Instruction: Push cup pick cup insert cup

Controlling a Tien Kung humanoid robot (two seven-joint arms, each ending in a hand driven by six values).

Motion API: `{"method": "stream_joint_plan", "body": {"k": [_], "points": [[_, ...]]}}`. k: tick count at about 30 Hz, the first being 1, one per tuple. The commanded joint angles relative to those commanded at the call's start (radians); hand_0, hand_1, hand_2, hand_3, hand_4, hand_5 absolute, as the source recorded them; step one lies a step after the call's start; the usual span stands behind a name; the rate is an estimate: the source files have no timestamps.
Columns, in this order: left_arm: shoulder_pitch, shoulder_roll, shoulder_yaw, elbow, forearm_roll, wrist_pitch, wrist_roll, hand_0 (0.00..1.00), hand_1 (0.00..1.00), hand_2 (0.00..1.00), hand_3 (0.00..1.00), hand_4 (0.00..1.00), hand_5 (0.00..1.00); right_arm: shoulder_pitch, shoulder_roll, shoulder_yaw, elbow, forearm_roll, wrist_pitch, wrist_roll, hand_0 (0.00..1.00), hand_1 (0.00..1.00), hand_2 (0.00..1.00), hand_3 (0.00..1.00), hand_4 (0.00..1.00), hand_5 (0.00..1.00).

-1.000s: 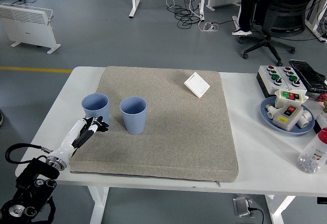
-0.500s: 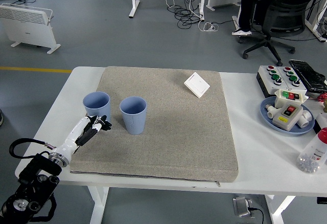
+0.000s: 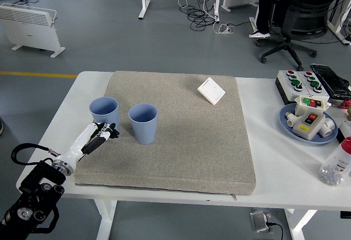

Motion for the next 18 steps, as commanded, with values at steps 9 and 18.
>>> {"method": "stream_joint_plan", "body": {"k": [9, 18], "points": [[-0.030, -0.004, -0.010, 0.038, -0.035, -0.003, -0.013, 0.728, 0.586, 0.532, 0.507, 0.581, 0.998, 0.001, 0.001, -0.004, 0.000, -0.001, 0.000, 0.000, 0.770, 0.691, 0.737, 0.573, 0.128, 0.498], [-0.054, -0.024, -0.010, 0.071, -0.079, -0.009, -0.024, 0.726, 0.585, 0.532, 0.507, 0.577, 0.998, 0.003, 0.001, -0.006, 0.000, -0.004, 0.000, -0.002, 0.770, 0.691, 0.736, 0.573, 0.128, 0.498]]}}
